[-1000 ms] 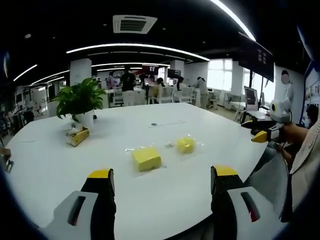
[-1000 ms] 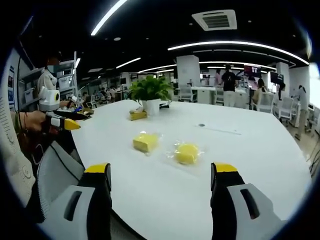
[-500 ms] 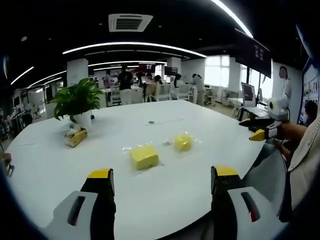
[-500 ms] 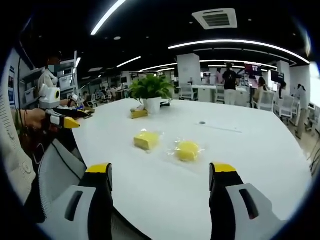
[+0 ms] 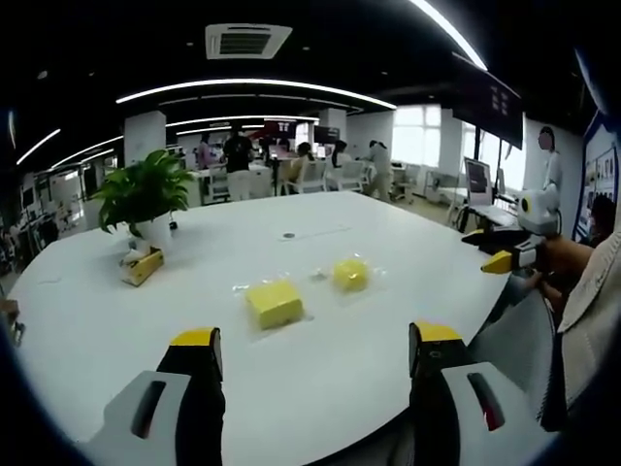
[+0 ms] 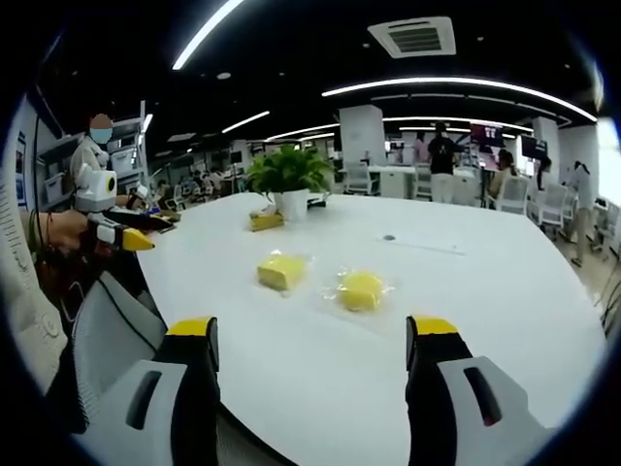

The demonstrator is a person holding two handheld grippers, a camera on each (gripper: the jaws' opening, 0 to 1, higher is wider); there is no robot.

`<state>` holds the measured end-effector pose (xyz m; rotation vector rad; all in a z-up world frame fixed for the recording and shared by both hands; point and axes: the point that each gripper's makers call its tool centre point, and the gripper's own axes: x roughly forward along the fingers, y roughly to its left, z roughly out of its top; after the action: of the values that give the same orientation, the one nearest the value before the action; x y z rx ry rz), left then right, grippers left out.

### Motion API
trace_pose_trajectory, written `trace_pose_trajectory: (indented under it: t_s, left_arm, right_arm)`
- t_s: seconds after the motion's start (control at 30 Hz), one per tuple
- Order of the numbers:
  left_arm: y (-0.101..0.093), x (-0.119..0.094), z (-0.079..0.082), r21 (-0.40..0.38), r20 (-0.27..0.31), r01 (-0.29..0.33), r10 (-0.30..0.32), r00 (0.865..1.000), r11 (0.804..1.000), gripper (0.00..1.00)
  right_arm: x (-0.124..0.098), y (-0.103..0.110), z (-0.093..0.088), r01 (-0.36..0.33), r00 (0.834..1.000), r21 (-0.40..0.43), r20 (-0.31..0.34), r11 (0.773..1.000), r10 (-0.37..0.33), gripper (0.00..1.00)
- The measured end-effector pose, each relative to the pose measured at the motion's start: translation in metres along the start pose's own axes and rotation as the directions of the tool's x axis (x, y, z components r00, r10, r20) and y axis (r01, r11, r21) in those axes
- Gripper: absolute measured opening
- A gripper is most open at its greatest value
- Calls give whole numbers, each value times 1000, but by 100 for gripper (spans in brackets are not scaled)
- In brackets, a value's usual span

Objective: Compare the silicone blocks by pressing each to a similar depth, holding the contact briefly, and releasing to observe deformation and rebound differences across the visible hardness samples.

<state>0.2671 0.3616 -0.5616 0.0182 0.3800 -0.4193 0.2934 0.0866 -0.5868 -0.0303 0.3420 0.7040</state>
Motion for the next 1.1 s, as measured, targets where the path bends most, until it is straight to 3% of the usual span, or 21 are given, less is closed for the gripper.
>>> trace_pose_trajectory:
  t_s: [0.2, 0.27, 0.53, 0.7, 0.83, 1.0, 1.1]
  left_arm:
    - [4, 1, 1, -29, 7, 4, -4, 1000, 1000, 76]
    - [6, 1, 7, -26, 26, 0, 0, 1000, 1000, 72]
    - [24, 7, 38, -95, 96, 6, 3, 995, 995, 77]
    - [40, 23, 39, -147, 83, 15, -3, 997, 989, 78]
    - [55, 37, 52, -264, 125, 44, -11, 992, 964, 77]
    - [83, 60, 60, -429, 171, 80, -6, 985, 900, 73]
    - [91, 72, 60, -472, 173, 92, -10, 985, 877, 72]
  right_arm:
    - [1, -3, -4, 9, 1000, 12, -6, 1000, -9, 73]
    - [1, -4, -5, 14, 1000, 17, -9, 1000, -14, 73]
    - [8, -7, -6, 14, 999, 21, -30, 1000, -13, 73]
    - [15, -11, -2, 19, 1000, 11, -21, 1000, -18, 72]
    - [19, -11, 5, 18, 1000, 16, -8, 1000, -18, 72]
    - [24, -10, -2, 5, 999, 13, -46, 1000, -5, 72]
    - [25, -11, -6, 8, 997, 8, -74, 1000, -7, 72]
